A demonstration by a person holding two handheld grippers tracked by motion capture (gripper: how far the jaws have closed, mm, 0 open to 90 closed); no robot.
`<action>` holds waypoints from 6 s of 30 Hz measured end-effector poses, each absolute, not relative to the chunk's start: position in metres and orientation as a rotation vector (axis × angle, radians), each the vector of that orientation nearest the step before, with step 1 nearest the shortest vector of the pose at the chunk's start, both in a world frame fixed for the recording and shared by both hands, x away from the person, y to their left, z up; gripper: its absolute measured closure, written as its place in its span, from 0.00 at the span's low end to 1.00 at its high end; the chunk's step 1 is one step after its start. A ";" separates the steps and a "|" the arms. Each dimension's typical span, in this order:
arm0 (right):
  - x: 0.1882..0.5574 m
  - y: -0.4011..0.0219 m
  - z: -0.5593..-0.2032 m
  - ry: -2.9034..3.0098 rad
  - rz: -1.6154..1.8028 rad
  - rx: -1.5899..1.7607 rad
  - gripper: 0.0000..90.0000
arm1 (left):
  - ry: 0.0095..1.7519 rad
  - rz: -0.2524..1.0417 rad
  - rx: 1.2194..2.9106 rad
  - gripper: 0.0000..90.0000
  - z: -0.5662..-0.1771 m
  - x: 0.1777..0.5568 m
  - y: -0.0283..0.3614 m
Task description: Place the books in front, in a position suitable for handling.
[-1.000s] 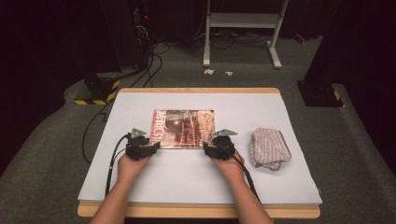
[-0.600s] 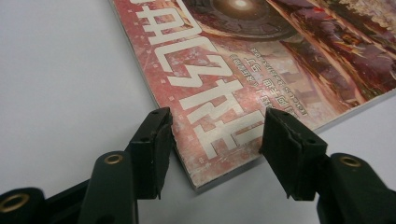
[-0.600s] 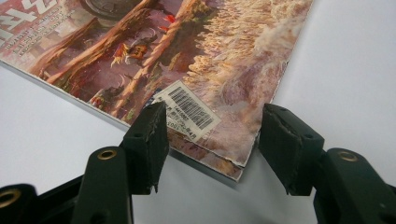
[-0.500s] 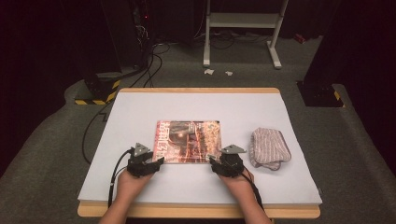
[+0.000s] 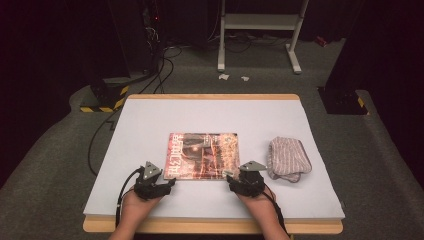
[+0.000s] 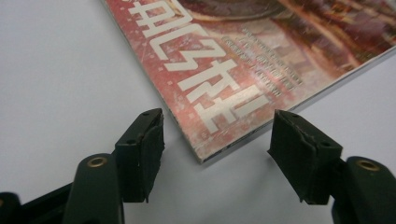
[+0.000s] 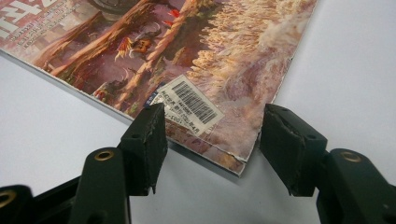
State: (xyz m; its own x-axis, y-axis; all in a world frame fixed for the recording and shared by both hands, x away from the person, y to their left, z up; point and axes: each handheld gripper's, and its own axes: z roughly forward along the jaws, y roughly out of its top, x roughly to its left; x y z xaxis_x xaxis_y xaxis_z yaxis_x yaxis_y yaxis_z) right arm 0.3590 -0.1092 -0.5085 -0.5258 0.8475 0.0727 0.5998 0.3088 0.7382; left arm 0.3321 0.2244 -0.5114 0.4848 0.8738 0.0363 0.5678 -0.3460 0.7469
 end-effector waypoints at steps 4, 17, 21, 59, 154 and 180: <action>0.359 -0.111 -0.509 2.250 1.061 1.277 0.48 | 1.206 0.588 2.025 0.44 -0.512 0.332 0.228; 0.351 -0.101 -0.510 2.297 1.081 1.237 0.51 | 1.297 0.605 1.970 0.50 -0.512 0.364 0.245; 0.346 -0.093 -0.510 2.314 1.074 1.200 0.52 | 1.336 0.610 1.944 0.53 -0.512 0.376 0.250; 0.445 -0.088 -0.494 2.211 1.034 1.274 0.44 | 1.141 0.539 1.933 0.35 -0.506 0.349 0.240; 0.351 -0.095 -0.505 2.320 1.068 1.225 0.49 | 1.127 0.330 2.010 0.40 -0.508 0.362 0.191; 0.337 -0.129 -0.505 2.278 1.057 1.291 0.52 | 1.029 0.375 2.057 0.41 -0.510 0.353 0.156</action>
State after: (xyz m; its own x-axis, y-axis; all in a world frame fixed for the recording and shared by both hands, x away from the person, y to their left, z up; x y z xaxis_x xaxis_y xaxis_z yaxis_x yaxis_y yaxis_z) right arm 0.3367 -0.1294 -0.5049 -0.5420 0.8365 0.0810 0.6021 0.3192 0.7318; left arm 0.3533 0.1555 -0.5095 0.6270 0.7749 -0.0803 0.5417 -0.3596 0.7598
